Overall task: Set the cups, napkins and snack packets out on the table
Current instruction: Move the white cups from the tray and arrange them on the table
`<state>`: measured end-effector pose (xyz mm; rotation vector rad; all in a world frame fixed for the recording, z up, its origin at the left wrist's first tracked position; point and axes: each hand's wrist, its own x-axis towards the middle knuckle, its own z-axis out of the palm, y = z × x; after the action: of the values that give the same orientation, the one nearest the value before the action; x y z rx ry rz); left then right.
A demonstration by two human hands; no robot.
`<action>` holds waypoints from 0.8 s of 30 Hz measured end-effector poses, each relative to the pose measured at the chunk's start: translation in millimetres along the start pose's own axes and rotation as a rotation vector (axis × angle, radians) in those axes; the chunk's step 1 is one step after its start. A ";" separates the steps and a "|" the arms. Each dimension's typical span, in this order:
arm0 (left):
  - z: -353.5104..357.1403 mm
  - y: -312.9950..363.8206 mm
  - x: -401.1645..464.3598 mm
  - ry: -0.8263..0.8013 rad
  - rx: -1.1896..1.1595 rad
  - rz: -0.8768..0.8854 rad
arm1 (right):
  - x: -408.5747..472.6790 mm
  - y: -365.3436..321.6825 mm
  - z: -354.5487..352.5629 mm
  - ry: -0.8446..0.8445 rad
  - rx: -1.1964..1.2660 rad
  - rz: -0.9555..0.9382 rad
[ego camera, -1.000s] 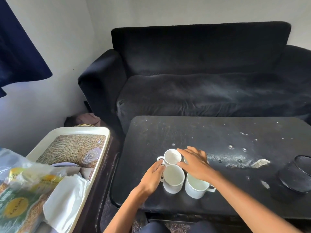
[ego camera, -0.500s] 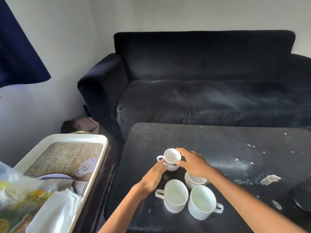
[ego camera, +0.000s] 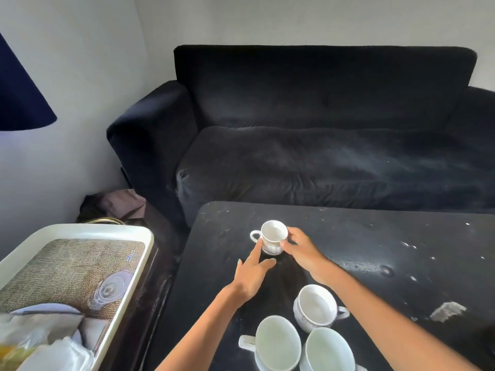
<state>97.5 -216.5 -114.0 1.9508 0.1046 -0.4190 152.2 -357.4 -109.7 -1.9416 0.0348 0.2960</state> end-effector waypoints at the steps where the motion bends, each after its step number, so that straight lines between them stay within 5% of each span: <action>1: 1.3 1.1 5.3 0.001 0.006 0.001 | 5.0 0.1 -0.2 0.004 0.020 0.008; 24: 4.7 4.9 27.9 0.062 -0.213 -0.023 | 21.0 8.6 -13.0 0.064 0.305 0.177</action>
<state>123.7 -226.1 -120.8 1.7536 0.2035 -0.3482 173.6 -370.2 -117.6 -1.6464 0.2790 0.3257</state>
